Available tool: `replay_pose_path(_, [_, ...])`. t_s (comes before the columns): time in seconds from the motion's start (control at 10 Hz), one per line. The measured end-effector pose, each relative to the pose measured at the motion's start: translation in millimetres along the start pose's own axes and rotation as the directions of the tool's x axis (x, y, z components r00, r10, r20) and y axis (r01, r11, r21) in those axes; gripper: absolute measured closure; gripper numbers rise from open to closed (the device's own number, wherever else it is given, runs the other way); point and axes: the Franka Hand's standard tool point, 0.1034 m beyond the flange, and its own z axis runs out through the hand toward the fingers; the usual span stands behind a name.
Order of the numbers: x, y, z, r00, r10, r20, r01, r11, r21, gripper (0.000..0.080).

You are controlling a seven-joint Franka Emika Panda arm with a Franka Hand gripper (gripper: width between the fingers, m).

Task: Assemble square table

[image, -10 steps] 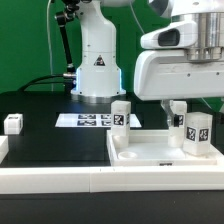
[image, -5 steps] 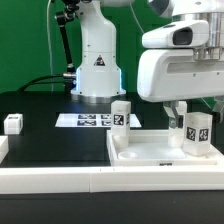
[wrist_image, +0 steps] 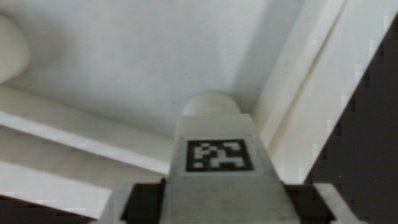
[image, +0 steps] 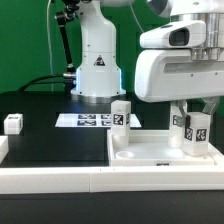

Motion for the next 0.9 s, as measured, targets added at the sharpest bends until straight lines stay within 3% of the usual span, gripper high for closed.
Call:
replay_pose_path(0.4, [0.1,-0.7,0.1,0.942,0.336,-0.001,-0.336,0.942,0.003,0.0511])
replay_pose_path(0.6, [-0.8,-1.4,1.8,0.854,0.521,-0.014,-0.521,0.854,0.015,0.0509])
replay_pose_path(0.9, [0.7,-2.1,2.6,0.631,0.776,-0.009,-0.775,0.631,0.039,0.0509])
